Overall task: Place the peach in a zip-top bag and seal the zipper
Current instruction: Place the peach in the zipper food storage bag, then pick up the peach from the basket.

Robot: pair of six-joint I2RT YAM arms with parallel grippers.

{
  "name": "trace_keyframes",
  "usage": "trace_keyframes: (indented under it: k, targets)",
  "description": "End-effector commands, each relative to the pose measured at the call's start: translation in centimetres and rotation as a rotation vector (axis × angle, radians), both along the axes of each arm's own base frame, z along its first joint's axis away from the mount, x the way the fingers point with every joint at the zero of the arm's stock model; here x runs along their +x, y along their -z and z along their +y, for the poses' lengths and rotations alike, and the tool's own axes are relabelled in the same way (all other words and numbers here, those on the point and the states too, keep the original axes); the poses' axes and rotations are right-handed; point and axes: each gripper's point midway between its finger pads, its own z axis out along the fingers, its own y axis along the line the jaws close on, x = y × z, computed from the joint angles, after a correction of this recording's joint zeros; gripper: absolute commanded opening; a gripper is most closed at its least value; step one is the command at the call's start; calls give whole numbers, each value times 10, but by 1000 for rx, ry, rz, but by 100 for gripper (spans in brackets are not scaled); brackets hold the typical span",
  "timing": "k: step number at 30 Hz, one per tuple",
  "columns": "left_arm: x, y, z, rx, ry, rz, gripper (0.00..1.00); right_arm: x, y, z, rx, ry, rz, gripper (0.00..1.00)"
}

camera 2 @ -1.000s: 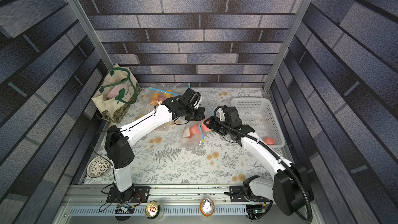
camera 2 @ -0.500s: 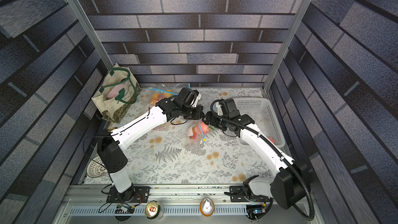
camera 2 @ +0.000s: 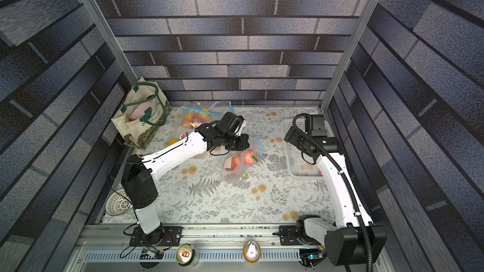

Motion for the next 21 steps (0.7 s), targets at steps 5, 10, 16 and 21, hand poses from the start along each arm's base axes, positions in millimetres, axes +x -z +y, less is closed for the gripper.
trace_keyframes:
  k: [5,10,16,21]
  targets:
    - [-3,10,-9,-51,26,8,0,-49,65,-99,-249,239,306,91]
    - [-9,9,-4,-51,48,16,0,-40,89,-110,-307,218,385,92]
    - [-14,-6,1,-54,70,2,0,-44,113,-122,-348,218,464,92]
    - [-13,-12,0,-32,72,-8,0,-46,145,-123,-283,189,511,92]
